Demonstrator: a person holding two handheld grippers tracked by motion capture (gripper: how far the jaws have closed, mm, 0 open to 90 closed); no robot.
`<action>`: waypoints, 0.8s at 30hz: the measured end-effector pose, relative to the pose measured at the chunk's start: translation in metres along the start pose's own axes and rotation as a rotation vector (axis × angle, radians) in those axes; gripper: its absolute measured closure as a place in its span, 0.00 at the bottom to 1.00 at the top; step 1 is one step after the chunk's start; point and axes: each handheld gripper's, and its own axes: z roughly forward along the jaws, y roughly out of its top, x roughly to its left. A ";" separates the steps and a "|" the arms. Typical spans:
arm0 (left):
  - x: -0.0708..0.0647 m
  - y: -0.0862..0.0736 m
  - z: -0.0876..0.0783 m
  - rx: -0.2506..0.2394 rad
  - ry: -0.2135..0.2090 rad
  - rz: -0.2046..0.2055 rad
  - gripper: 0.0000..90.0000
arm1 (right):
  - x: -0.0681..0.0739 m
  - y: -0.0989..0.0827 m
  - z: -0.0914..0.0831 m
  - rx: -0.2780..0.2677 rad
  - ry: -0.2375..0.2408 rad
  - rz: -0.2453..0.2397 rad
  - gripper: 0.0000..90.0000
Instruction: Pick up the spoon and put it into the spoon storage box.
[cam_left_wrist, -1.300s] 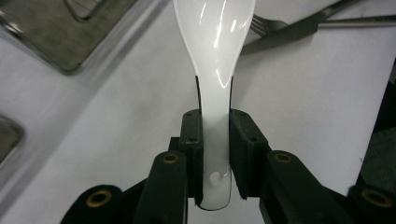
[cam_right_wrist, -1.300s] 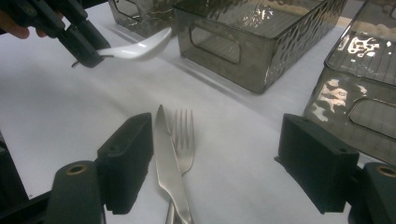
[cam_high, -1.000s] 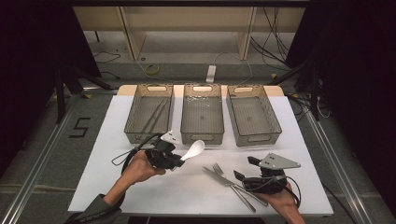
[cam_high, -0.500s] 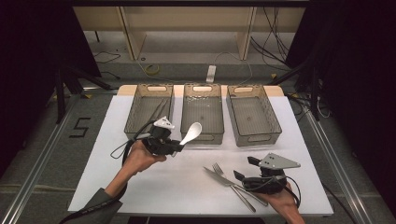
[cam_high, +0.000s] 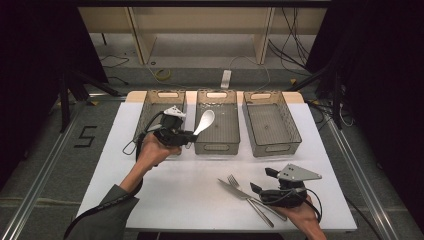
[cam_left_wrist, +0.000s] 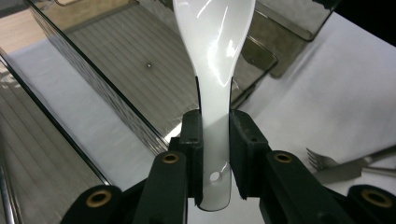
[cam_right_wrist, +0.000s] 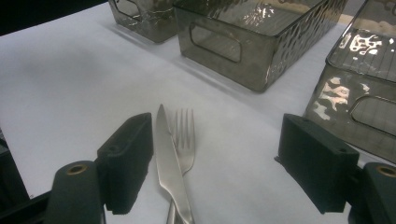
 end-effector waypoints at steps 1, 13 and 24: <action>0.001 0.002 0.001 -0.002 0.001 -0.004 0.84 | 0.000 0.000 0.000 0.000 0.000 -0.001 0.30; 0.020 0.020 0.016 -0.003 0.059 -0.039 0.84 | 0.000 0.000 0.000 0.002 0.002 0.000 0.30; 0.024 0.036 0.037 -0.014 0.070 -0.070 0.84 | 0.000 0.000 0.000 -0.001 0.001 0.002 0.30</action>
